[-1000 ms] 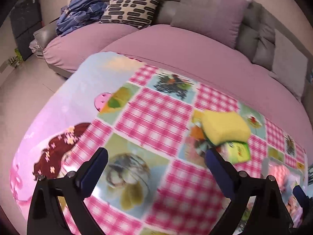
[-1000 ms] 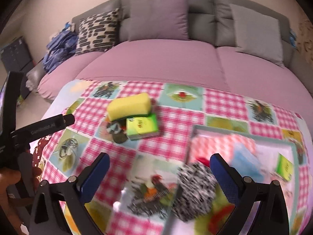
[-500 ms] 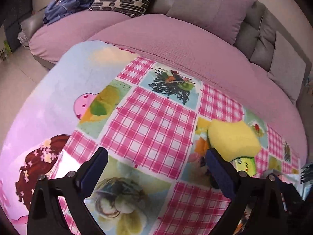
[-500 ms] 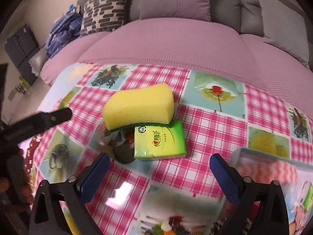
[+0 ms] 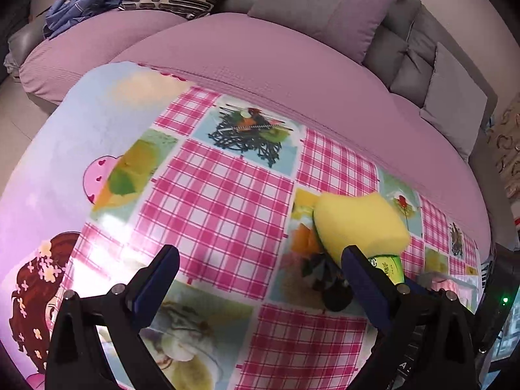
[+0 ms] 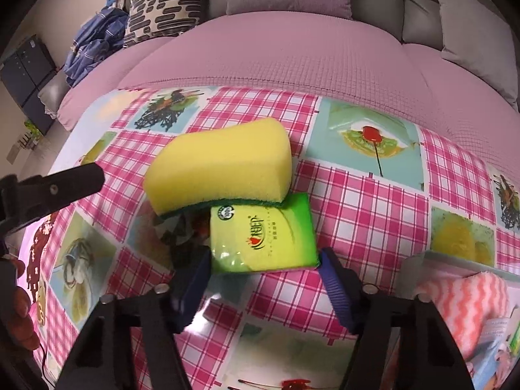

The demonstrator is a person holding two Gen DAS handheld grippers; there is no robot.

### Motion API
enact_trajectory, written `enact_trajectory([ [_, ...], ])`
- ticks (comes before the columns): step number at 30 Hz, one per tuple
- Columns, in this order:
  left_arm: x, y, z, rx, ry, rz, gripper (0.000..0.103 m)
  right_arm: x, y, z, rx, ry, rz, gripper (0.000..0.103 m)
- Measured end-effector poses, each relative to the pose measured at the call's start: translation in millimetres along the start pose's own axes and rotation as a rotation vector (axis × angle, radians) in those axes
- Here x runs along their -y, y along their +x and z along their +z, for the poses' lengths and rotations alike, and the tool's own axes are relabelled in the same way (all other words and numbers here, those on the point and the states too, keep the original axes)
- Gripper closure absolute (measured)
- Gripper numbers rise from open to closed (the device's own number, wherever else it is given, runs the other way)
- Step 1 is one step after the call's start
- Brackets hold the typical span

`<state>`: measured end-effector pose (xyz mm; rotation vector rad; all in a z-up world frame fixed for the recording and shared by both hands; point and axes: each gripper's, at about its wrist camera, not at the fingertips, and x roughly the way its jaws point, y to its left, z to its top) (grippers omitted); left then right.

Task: Organize soft objects
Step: 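Grasp the yellow sponge with the left tool while the right tool grasps the tissue pack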

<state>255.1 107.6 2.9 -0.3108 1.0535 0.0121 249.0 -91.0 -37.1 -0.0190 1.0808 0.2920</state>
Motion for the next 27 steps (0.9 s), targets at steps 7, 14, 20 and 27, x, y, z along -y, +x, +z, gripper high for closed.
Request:
enact_trajectory([
  [7,6.7,0.3,-2.4,-0.007,0.020,-0.022,0.003,5.7,-2.8,-1.5,0.002,0.018,0.022,0.037],
  [14,12.1,-0.8,-2.4,-0.010,0.018,-0.058,0.003,7.7,-15.0,-9.6,0.018,0.020,0.018,0.037],
  [20,27.0,2.3,-1.9,-0.017,0.075,-0.085,0.003,11.5,-32.4,-13.5,0.048,0.027,0.018,0.037],
  [27,31.6,6.2,-5.0,-0.017,0.106,-0.095,0.003,28.3,-80.3,-11.3,0.141,0.034,-0.007,0.037],
])
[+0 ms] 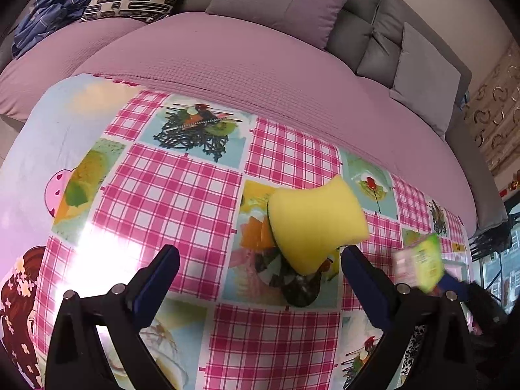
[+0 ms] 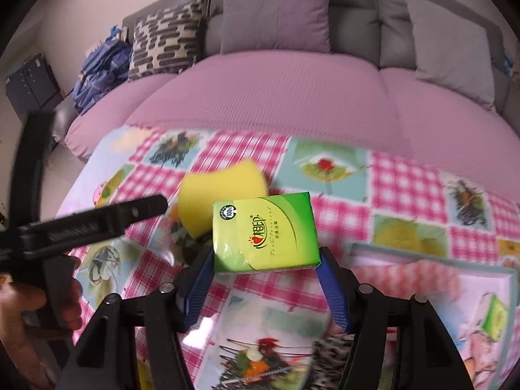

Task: Organize soft objects
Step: 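Grasp the yellow sponge with the left tool while the right tool grasps the tissue pack, then carry sponge and tissue pack into the white tray and open both tools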

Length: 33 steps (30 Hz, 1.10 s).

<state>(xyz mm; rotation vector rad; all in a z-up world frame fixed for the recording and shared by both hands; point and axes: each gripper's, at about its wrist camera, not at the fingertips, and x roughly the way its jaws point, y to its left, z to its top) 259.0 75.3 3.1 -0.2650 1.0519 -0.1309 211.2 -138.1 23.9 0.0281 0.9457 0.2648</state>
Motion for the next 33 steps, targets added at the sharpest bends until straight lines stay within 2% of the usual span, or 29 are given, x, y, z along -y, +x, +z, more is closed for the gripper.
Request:
enact_trajectory([
  [4,14.7,7.0,-1.7,0.005,0.064,0.031,0.003,11.8,-22.0,5.9,0.040,0.007,-0.021,0.037],
  [10,46.9,25.0,-10.6,0.015,0.223,0.100,0.007,29.3,-42.2,4.9,0.062,0.014,-0.053,0.037],
  [13,56.3,34.6,-14.2,0.003,0.262,0.105,0.027,33.8,-42.6,1.4,0.061,0.028,-0.054,0.037],
  [15,60.1,38.6,-15.5,0.002,0.279,0.121,0.030,37.4,-43.3,-1.0,0.059,0.036,-0.053,0.037],
  [16,62.2,38.9,-16.4,0.010,0.293,0.123,0.036,39.2,-43.1,-2.5,0.056,0.039,-0.052,0.037],
  [17,63.7,39.4,-17.0,0.012,0.303,0.122,0.047,39.3,-41.9,-3.4,0.054,0.040,-0.052,0.037],
  [19,66.3,40.7,-18.1,0.003,0.319,0.121,0.056,41.5,-40.3,-6.1,0.048,0.045,-0.048,0.037],
  [27,77.6,27.8,-24.8,0.021,0.346,0.110,0.064,49.5,-40.2,-14.9,0.036,0.082,-0.037,0.037],
  [33,93.0,-10.8,-35.6,0.061,0.334,0.103,0.064,53.4,-56.1,-26.5,0.046,0.117,-0.049,0.037],
])
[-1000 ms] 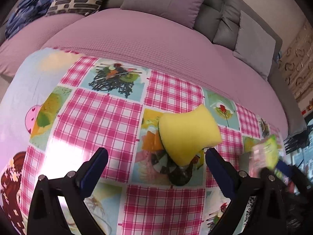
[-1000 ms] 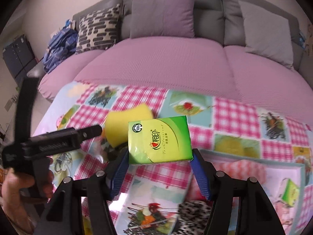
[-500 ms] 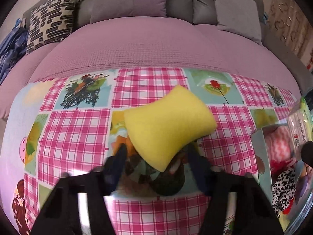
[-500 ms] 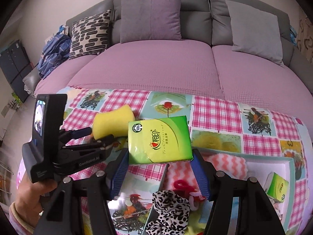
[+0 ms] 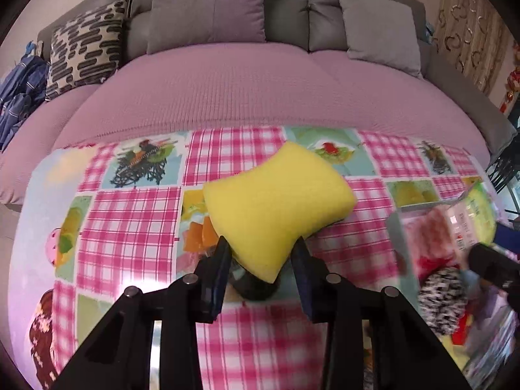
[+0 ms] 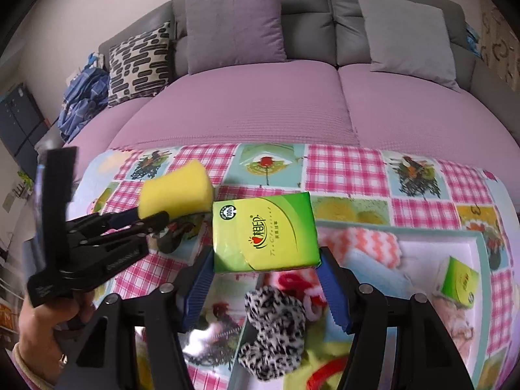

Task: Organize soft objects
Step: 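Carry sponge and tissue pack into the white tray and open both tools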

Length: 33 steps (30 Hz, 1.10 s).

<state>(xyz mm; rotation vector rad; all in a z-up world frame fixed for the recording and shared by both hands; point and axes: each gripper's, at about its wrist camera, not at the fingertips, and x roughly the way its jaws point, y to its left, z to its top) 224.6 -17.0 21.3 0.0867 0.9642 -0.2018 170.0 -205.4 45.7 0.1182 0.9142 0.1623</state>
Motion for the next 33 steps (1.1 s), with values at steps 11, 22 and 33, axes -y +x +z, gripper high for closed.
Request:
enact_trajectory([
  [11,68.4,-68.7,-24.7,0.038,-0.005,-0.085,0.064,45.2,-47.8,-37.9,0.028,0.146,-0.113,0.037],
  [22,141.0,-79.6,-48.2,0.020,0.020,-0.140,0.064,118.7,-77.4,-87.0,0.032,0.353,-0.209,0.037],
  [33,201.9,-57.7,-59.6,-0.009,0.102,-0.177,0.064,161.7,-87.4,-94.9,0.041,0.377,-0.252,0.037],
])
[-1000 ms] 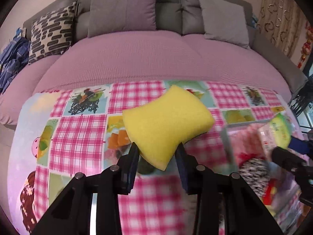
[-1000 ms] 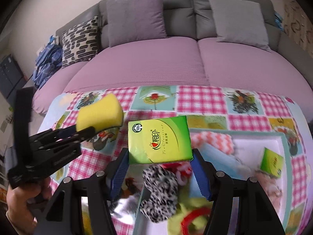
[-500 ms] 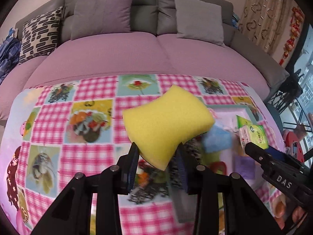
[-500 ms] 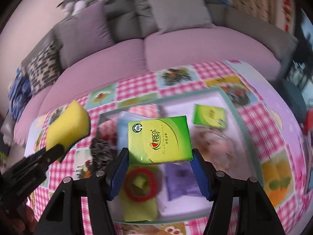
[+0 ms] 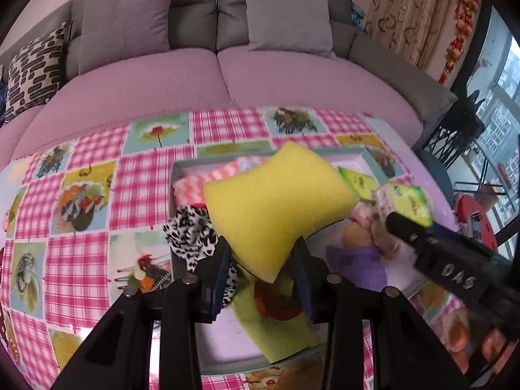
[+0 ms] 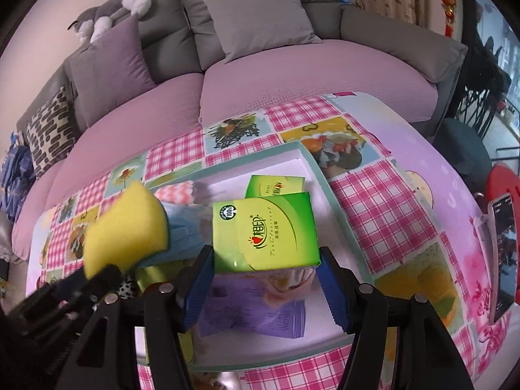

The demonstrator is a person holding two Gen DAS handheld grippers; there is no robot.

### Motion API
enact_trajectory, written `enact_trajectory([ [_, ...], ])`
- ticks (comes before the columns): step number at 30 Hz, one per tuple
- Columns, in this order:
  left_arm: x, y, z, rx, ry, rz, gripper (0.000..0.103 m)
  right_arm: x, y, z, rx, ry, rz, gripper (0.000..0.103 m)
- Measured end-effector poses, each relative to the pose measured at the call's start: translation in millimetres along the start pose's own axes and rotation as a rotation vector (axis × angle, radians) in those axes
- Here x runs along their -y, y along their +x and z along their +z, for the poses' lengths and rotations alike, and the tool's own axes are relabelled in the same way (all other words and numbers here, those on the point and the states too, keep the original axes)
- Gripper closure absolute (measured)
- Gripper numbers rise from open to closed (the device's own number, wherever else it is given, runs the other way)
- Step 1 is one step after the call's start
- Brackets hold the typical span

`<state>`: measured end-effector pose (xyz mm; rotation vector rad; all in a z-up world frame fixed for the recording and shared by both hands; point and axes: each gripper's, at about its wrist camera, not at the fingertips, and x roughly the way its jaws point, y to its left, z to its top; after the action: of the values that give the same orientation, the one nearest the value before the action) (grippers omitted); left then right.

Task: Organize soft objects
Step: 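Carry sponge and tissue pack into the white tray and open both tools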

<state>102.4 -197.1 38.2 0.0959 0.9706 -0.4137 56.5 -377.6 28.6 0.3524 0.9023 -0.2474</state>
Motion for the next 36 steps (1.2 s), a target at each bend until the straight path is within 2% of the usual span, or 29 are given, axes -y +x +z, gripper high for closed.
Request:
enact_trajectory([
  [9,2.2,25.7,1.0,-0.031,0.015,0.003,0.063,-8.2,15.4,5.4,-0.002,-0.014,0.045,0.037],
  [14,4.2,33.8,-3.4,-0.048,0.012,0.009,0.063,-11.3,29.1,1.1,-0.051,-0.024,0.026,0.037],
  [16,4.7,32.2,-3.2,-0.051,0.016,0.010,0.062,-11.5,32.5,-0.4,-0.064,-0.029,0.010,0.036],
  [20,2.8,27.8,-4.0,-0.073,0.000,-0.016,0.053,-12.1,36.0,-2.4,-0.086,-0.039,0.007,0.036],
  [24,1.2,21.1,-5.8,-0.085,-0.020,-0.040,0.052,-15.3,32.6,-2.8,-0.091,-0.053,0.012,0.036],
  [29,-1.4,5.7,-4.3,-0.060,-0.023,-0.032,0.052,-17.0,33.5,-3.2,-0.105,-0.060,0.012,0.034],
  [34,-13.5,-7.4,-2.1,-0.028,-0.047,0.015,0.042,-17.3,34.6,-4.0,-0.120,-0.065,0.025,0.026],
  [36,-22.8,-10.9,-2.8,-0.023,-0.069,0.047,0.042,-18.9,34.3,-5.0,-0.121,-0.074,0.019,0.023],
])
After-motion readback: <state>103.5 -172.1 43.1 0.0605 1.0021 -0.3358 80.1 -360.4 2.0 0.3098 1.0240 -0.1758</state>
